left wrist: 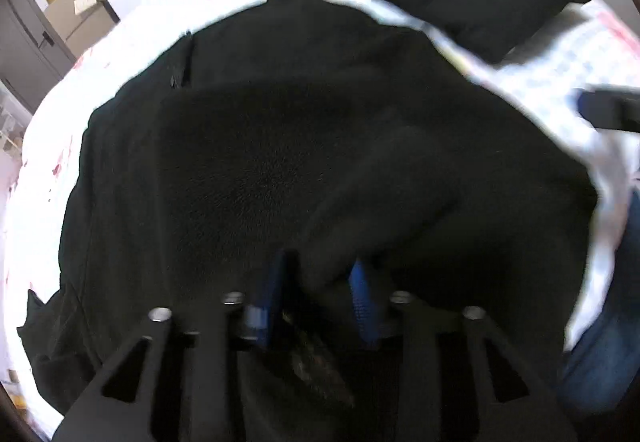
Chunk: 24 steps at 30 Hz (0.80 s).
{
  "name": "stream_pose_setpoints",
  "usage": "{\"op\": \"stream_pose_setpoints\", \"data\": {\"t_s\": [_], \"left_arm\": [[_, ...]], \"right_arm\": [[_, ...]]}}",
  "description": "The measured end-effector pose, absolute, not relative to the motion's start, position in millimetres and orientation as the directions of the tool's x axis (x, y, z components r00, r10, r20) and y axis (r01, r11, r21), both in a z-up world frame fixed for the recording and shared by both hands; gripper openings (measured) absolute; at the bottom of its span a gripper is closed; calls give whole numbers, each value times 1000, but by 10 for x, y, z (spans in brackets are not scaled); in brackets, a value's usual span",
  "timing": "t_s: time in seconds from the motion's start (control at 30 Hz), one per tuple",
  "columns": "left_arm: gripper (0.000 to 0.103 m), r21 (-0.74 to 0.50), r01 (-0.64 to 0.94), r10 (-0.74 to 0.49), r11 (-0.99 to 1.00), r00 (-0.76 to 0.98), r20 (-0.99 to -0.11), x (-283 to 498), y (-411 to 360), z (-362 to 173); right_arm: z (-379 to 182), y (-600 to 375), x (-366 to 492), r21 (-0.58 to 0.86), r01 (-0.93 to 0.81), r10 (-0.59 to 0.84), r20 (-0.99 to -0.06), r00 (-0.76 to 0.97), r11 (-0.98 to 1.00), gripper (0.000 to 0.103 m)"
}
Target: Fold clothes
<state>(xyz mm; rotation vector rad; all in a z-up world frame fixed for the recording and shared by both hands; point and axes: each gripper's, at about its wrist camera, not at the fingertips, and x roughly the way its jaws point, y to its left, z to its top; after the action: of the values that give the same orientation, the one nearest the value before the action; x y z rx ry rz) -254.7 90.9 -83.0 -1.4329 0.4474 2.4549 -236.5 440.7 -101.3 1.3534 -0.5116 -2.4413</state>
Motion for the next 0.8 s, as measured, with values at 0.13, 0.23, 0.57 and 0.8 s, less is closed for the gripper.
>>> {"op": "stream_pose_setpoints", "data": {"t_s": [0.13, 0.23, 0.57, 0.8], "left_arm": [[59, -97, -280, 235, -955, -513, -826, -2396, 453, -500], [61, -182, -194, 259, -964, -527, -809, -2333, 90, -471], [63, -102, -48, 113, -994, -486, -867, -2208, -485, -540], [59, -89, -138, 149, -986, -522, -840, -2454, -194, -466]], "right_arm": [[-1082, 4195, -2653, 525, 139, -522, -709, -474, -840, 69], [-1352, 3899, -2997, 646, 144, -645, -664, -378, -750, 69], [-1491, 3447, -3191, 604, 147, -606, -690, -395, -783, 6], [-1147, 4055, -2823, 548, 104, -520, -691, -502, -830, 9]]}}
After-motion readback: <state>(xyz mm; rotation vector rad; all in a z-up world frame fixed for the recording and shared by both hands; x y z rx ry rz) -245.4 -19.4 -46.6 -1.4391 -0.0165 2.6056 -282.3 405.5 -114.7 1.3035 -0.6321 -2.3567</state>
